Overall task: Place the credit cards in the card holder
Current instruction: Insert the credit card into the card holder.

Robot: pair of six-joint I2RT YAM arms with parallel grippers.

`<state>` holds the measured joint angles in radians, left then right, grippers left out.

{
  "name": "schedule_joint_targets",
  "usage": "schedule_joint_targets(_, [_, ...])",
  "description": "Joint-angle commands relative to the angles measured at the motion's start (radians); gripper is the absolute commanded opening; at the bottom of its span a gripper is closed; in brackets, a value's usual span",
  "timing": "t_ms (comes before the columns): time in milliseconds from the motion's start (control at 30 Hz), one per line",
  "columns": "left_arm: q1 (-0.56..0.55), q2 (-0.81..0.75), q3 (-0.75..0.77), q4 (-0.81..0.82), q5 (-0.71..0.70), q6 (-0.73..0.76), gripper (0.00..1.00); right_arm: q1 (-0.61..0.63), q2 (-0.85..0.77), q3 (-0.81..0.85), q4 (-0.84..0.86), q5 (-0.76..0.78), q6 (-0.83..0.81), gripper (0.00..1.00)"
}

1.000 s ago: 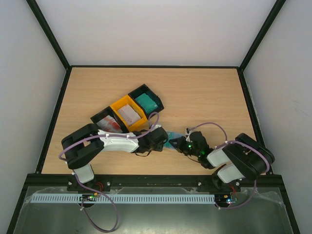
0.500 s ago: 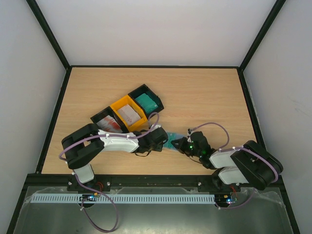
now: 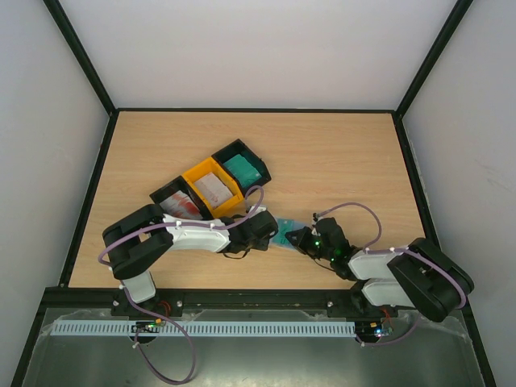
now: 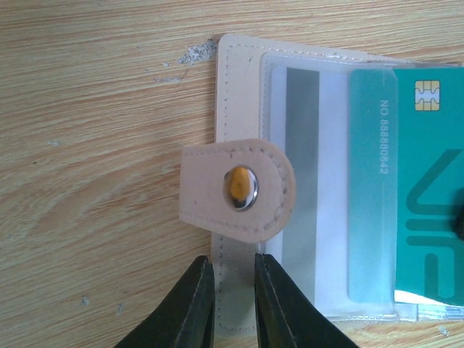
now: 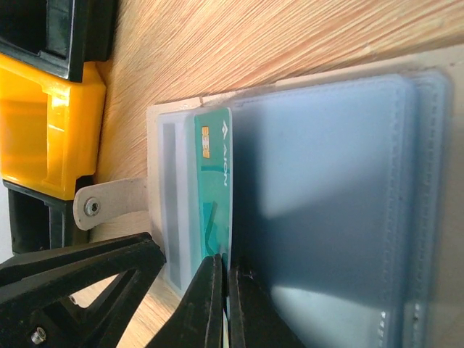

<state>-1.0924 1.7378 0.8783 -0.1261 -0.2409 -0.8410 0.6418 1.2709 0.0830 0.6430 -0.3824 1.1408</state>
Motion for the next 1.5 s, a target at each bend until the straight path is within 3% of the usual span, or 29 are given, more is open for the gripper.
schedule_joint_targets(0, [0.001,0.039,-0.012,-0.053,0.008,-0.004,0.18,-0.005,0.022,-0.014,-0.078,0.051,-0.012,0.02])
schedule_joint_targets(433, [0.001,-0.008,-0.021,-0.029,0.031,0.002,0.31,0.027,0.294,0.043,0.173,-0.091,0.021,0.02])
schedule_joint_targets(667, [0.001,0.005,-0.022,-0.041,0.016,-0.003,0.32,0.037,0.307,0.041,0.190,-0.072,0.041,0.04])
schedule_joint_targets(933, [0.003,0.003,-0.028,-0.036,0.015,-0.004,0.31,0.040,0.137,0.064,-0.043,0.027,0.015,0.43])
schedule_joint_targets(1167, [0.015,-0.013,-0.035,0.004,0.070,-0.010,0.31,0.055,0.036,0.105,-0.230,0.125,0.014,0.54])
schedule_joint_targets(1300, [0.027,-0.037,-0.048,0.031,0.105,-0.010,0.31,0.067,-0.053,0.132,-0.356,0.188,0.012,0.65])
schedule_joint_targets(1467, [0.055,-0.092,-0.099,0.125,0.213,-0.020,0.34,0.070,-0.130,0.153,-0.465,0.247,0.016,0.70])
